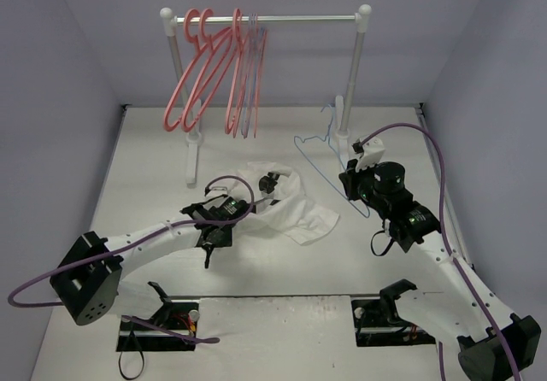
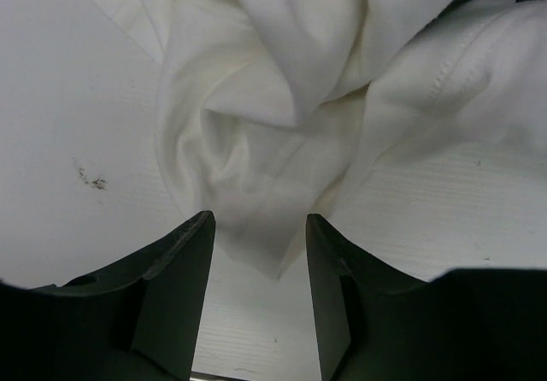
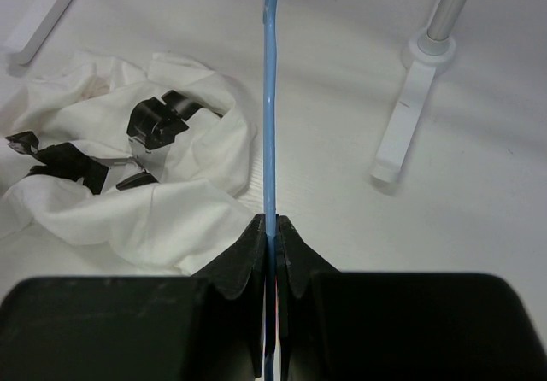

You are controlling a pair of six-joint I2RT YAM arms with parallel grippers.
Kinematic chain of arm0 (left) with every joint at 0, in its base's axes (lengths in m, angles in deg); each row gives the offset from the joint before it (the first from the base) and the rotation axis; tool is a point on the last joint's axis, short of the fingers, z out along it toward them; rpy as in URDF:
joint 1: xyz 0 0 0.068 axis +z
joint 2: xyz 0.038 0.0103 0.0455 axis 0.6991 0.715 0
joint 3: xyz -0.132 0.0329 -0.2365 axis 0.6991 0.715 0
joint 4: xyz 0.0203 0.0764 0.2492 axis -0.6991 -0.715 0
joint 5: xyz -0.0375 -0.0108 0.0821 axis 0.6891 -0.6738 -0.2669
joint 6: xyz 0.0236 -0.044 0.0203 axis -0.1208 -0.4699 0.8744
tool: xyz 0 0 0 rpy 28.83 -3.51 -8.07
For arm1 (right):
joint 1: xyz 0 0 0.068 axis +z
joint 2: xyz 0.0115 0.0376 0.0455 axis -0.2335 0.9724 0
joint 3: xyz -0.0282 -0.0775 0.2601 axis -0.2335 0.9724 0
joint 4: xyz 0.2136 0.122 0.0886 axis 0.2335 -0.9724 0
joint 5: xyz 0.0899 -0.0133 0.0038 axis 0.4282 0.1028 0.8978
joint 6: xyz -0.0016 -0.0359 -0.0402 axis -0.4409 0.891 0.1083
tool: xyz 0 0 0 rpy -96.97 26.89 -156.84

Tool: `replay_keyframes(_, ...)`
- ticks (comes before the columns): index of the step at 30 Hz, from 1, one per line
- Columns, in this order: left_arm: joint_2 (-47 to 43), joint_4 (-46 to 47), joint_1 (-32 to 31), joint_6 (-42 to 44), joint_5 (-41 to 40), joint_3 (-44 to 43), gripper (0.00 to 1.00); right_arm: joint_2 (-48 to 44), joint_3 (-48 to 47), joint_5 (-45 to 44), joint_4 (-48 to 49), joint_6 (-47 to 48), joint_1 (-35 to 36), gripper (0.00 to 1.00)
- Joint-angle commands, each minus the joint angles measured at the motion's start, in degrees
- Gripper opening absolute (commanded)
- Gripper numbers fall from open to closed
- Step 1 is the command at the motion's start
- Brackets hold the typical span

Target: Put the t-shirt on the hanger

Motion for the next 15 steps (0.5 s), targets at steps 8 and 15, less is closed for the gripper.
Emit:
replay_keyframes(8, 2.17, 4.91, -0.51, 2.97, 1.14, 2.84, 0.42, -2.41, 0.85, 0.87, 3.98, -1.74, 0.2, 0.03)
replay_keyframes(15, 0.97, 4.32, -0.45, 3.42, -1.12, 0.94, 0.4, -2.24, 0.7, 1.01, 4.05, -1.59, 0.2, 0.04)
